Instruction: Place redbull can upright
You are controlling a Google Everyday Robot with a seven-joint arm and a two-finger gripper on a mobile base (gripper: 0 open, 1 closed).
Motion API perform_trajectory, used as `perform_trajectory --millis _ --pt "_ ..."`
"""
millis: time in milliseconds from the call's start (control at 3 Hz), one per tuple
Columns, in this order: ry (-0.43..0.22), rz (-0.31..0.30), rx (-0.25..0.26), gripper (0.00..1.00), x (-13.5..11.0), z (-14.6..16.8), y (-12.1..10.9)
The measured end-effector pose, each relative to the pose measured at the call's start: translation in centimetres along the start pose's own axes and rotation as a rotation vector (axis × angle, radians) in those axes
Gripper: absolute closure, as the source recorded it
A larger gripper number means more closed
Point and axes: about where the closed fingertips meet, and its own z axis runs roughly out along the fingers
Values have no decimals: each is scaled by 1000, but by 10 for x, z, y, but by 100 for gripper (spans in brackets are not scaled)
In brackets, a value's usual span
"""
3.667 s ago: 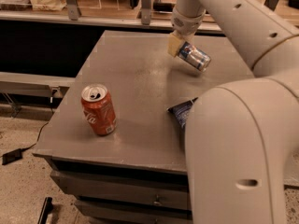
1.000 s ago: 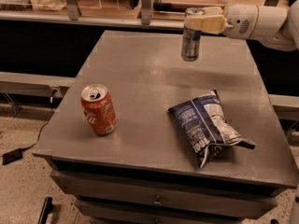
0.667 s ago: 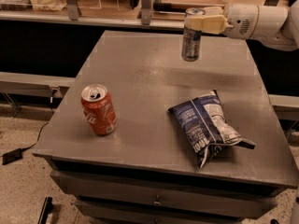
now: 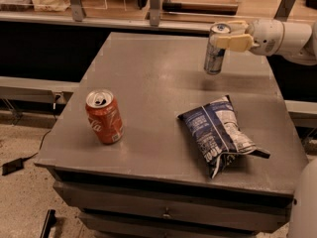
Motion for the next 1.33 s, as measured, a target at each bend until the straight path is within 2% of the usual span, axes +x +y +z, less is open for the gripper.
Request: perform_trajectory --millis 333,667,1000,1333 --pt "62 -59 -20 48 13 -9 1" --pt "143 -114 17 25 18 -18 -4" --pt "163 -132 80 2 25 -29 -8" --pt "169 -129 85 0 29 -27 -9"
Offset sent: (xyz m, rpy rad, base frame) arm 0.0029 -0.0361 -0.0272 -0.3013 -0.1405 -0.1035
